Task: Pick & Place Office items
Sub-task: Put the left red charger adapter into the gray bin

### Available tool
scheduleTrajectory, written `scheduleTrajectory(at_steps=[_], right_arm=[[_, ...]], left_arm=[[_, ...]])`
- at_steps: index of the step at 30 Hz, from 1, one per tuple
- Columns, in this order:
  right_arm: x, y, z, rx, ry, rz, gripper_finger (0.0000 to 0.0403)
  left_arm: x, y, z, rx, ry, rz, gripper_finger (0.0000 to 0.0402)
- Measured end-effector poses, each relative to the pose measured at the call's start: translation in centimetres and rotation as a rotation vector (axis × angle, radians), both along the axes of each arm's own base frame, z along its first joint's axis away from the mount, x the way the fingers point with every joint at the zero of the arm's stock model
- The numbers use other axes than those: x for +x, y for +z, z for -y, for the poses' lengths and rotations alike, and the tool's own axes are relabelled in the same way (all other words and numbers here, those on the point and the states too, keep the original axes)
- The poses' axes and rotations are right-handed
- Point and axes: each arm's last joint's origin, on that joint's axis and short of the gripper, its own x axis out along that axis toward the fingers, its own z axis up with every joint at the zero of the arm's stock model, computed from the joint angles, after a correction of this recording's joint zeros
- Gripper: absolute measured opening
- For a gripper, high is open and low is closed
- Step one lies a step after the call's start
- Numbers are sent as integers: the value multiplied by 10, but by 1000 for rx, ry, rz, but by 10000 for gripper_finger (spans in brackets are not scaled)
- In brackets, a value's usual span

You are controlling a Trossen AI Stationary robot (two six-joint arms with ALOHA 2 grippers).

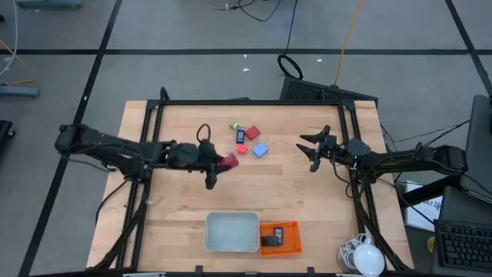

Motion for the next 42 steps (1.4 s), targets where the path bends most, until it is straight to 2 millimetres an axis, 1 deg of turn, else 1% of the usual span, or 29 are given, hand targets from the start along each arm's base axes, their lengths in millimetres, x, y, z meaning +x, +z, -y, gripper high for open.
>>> scheduleTrajectory(at_steps=[5, 10, 15, 22, 26, 30, 32, 36, 42], right_arm=[[0, 0, 0, 0, 0, 0, 171], [0, 0, 0, 0, 0, -1, 171], [0, 0, 0, 0, 0, -1, 171], [0, 0, 0, 0, 0, -1, 171], [0, 0, 0, 0, 0, -1, 171], [0, 0, 0, 0, 0, -2, 171], [0, 0, 0, 0, 0, -1, 171], [0, 0, 0, 0, 0, -1, 171], [0, 0, 0, 0, 0, -1, 171]], left_arm=[[-1, 7, 26, -28, -95, 73, 121], [-5, 12, 49, -16, -139, 137, 138], [-11, 19, 71, -47, -187, 213, 121], [-17, 22, 103, -69, -293, 300, 122], [-16, 12, 122, -54, -354, 286, 137], [-12, -3, 134, -26, -390, 232, 129], [-10, -11, 138, -16, -398, 207, 122], [-6, -23, 142, 2, -409, 160, 122], [0, -40, 146, 4, -401, 102, 151]])
